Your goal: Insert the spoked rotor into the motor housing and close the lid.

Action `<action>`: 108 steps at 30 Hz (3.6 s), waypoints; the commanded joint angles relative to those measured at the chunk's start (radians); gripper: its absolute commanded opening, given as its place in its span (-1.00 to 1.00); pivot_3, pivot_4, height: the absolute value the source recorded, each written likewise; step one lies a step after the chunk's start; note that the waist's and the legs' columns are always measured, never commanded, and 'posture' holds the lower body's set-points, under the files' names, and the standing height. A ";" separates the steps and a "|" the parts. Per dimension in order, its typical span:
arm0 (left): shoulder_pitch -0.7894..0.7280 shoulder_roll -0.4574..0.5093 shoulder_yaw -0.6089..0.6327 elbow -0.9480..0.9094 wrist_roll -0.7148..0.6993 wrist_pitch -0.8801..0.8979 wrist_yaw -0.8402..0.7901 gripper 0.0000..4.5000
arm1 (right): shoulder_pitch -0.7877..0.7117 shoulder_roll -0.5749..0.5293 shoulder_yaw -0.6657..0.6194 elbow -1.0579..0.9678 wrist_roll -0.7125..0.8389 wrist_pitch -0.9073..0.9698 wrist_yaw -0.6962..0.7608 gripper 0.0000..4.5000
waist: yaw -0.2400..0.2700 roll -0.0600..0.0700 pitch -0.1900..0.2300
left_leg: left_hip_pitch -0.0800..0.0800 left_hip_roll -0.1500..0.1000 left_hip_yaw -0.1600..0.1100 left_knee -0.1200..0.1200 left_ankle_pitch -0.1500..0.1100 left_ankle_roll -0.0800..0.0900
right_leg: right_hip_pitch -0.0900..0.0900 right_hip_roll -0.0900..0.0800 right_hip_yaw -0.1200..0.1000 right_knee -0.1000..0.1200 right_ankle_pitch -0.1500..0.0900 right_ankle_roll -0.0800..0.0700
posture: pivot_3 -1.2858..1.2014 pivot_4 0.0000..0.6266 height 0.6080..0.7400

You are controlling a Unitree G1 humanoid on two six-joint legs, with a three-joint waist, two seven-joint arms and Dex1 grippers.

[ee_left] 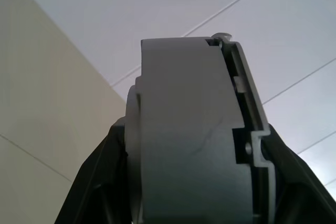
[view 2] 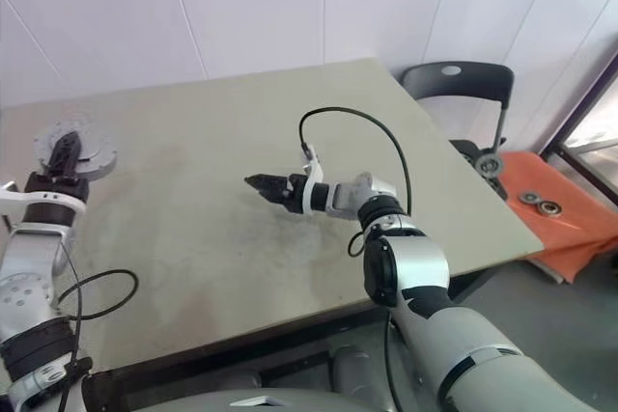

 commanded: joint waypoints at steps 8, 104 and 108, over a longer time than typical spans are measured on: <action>0.087 0.096 0.073 -0.072 -0.081 0.067 0.005 0.11 | -0.057 -0.140 0.055 -0.020 -0.045 -0.044 0.152 0.58 | -0.002 0.000 0.000 | 0.000 0.000 0.000 0.000 0.000 0.000 | 0.001 0.000 0.000 -0.001 0.000 0.000 | 0.03 -1.00 1.00; 0.162 0.618 0.163 0.766 0.561 0.021 -0.590 0.98 | -0.030 -0.121 0.077 0.002 -0.088 -0.108 0.088 0.59 | -0.006 0.003 0.002 | 0.003 0.000 0.000 -0.013 0.003 -0.004 | -0.008 -0.001 0.000 0.007 0.000 0.000 | 0.03 -1.00 1.00; 0.139 0.652 0.137 0.709 0.558 0.061 -0.626 0.98 | -0.041 -0.130 0.105 -0.006 -0.102 -0.110 0.130 0.59 | -0.006 0.004 0.003 | 0.003 0.000 0.000 -0.012 0.003 -0.005 | -0.008 -0.001 0.000 0.009 0.000 0.000 | 0.03 -1.00 1.00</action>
